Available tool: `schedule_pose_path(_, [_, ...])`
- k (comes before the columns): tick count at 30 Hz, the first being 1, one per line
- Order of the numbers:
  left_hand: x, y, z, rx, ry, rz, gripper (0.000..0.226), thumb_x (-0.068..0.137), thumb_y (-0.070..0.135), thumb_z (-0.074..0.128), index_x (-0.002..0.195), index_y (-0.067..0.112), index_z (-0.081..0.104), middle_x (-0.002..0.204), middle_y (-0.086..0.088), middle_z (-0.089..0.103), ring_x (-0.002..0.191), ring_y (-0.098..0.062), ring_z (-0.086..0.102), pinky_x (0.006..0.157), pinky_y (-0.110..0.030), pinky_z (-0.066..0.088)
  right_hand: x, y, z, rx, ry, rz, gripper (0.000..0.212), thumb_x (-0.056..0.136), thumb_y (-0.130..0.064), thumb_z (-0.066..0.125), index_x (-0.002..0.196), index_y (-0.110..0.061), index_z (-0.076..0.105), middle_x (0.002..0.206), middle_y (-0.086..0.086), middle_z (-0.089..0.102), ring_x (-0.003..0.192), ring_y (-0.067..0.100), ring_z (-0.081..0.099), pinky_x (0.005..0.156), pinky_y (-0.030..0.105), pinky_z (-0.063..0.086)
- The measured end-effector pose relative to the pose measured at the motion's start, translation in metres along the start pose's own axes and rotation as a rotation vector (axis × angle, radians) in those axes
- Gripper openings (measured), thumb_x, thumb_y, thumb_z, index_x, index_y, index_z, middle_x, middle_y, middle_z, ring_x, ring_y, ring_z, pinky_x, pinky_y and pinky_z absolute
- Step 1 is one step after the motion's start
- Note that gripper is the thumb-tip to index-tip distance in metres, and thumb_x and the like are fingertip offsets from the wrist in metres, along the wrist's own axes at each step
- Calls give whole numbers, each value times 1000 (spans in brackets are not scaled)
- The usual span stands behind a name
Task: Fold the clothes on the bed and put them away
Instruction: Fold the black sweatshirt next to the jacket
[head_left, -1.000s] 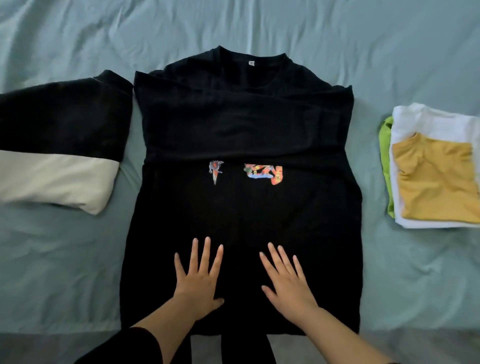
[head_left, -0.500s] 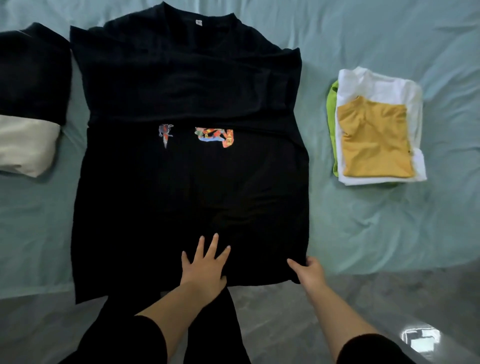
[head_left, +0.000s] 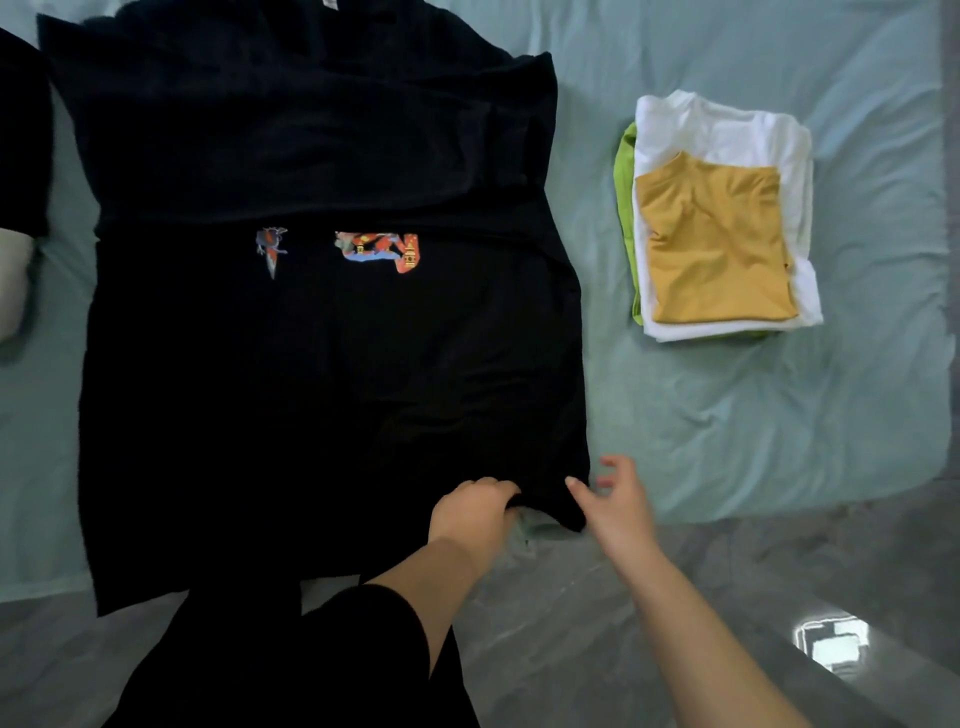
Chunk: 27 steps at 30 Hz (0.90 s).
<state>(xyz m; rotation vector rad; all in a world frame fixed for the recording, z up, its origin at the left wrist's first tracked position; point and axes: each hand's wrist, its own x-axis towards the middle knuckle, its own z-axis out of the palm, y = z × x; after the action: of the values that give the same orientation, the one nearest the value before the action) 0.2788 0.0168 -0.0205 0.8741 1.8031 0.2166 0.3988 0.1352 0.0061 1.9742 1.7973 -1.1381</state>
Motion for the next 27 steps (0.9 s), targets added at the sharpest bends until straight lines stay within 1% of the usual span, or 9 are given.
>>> schedule_pose_path(2, [5,0,-6,10,-8,7,32,98,36,44,123,26,60,113,-1,62,103,-22,59,85,-38,51,-8,-7,-4,-326,95,-548,47,83,-32,69,125,-16,55,120,2,61,113,20,55,96,36,44])
schedule_pose_path(4, [7,1,-10,31,-16,7,32,98,35,44,123,23,60,113,-3,63,102,-24,61,83,-37,52,-17,-15,6,-524,-126,-792,53,82,-32,65,133,-24,51,129,-6,58,126,15,48,109,35,33])
schedule_pose_path(6, [7,1,-11,45,-26,-7,31,96,26,44,124,21,58,113,-4,64,100,-24,61,81,-37,52,-21,-19,23,-704,-327,-744,61,84,-20,59,142,-25,41,135,-7,55,133,15,42,117,33,21])
schedule_pose_path(8, [6,-2,-11,13,-24,-24,30,95,22,44,121,21,59,110,-3,65,97,-22,62,81,-38,53,-15,-26,32,-782,-351,-650,51,88,-10,51,138,-22,47,124,0,63,120,22,54,105,31,34])
schedule_pose_path(11, [3,-18,-15,-127,-27,-81,27,95,27,51,120,26,63,110,1,67,100,-19,63,87,-36,53,0,-42,30,-882,-417,-586,37,89,-10,51,121,-25,62,111,5,68,100,29,63,84,37,50])
schedule_pose_path(16, [-6,-68,-31,-184,-81,-117,31,93,23,58,123,24,64,117,4,66,108,-17,61,93,-30,50,24,-55,14,-812,-550,-537,23,88,-19,63,108,-27,70,111,-2,69,101,21,63,85,33,51])
schedule_pose_path(20, [-23,-123,-60,-66,-138,-128,33,91,24,62,124,23,63,120,5,64,113,-14,58,93,-23,45,33,-68,12,-794,-560,-500,16,87,-20,65,101,-24,70,104,-1,69,96,20,63,85,36,52])
schedule_pose_path(23, [-43,-161,-81,81,-130,-174,31,89,29,61,120,26,62,119,7,63,106,-12,60,88,-24,48,35,-80,12,-829,-509,-469,15,89,-22,61,101,-29,67,101,-4,67,93,20,63,81,36,53])
schedule_pose_path(27, [-70,-199,-104,217,-124,-252,35,89,34,58,123,25,60,118,5,63,104,-12,60,86,-26,51,36,-92,20,-968,-309,-533,26,92,-18,48,108,-32,62,105,-6,66,99,21,61,76,30,36])
